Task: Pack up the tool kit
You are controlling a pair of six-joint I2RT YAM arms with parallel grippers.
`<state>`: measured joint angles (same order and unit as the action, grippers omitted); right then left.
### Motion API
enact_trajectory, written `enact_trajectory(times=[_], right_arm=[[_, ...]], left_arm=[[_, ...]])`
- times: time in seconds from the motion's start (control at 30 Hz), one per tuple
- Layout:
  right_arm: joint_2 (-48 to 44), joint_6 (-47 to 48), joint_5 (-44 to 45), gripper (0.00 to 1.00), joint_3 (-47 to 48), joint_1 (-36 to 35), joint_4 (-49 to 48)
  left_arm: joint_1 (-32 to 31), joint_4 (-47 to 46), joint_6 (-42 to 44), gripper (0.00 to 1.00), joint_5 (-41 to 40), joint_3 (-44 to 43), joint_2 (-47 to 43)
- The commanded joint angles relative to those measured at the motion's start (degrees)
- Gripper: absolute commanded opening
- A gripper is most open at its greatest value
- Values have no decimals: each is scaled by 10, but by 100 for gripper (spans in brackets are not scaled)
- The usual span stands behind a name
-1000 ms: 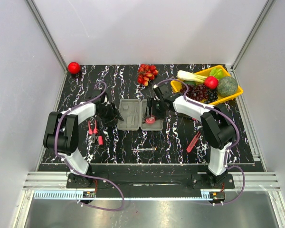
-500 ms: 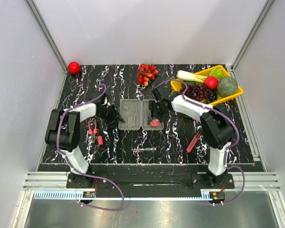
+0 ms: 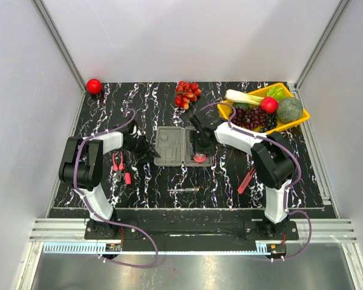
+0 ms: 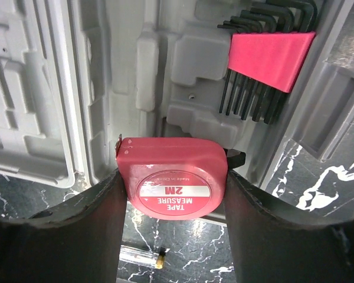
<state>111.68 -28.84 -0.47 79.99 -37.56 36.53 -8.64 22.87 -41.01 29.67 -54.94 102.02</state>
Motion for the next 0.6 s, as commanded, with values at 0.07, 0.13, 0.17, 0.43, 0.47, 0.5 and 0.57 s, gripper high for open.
enact_trajectory(times=[0.07, 0.13, 0.17, 0.43, 0.47, 0.5, 0.57], right_arm=[[-3, 4, 53, 35, 13, -10, 21], [-4, -2, 64, 35, 11, -11, 25], [-6, -6, 69, 35, 7, -11, 29], [-30, -19, 87, 38, -27, -11, 17], [-34, -17, 87, 38, -35, -11, 14], [-37, -15, 91, 40, -40, -12, 11], [-46, -11, 98, 41, -50, -12, 6]], left_arm=[[-4, -17, -20, 30, 11, 26, 38], [-3, -25, -30, 22, 17, 31, 43], [-4, -31, -36, 18, 20, 35, 44], [-4, -41, -58, 0, 10, 46, 42], [-4, -41, -58, 0, 7, 45, 42], [-4, -40, -58, 0, 7, 44, 42], [-4, -40, -57, 0, 8, 44, 45]])
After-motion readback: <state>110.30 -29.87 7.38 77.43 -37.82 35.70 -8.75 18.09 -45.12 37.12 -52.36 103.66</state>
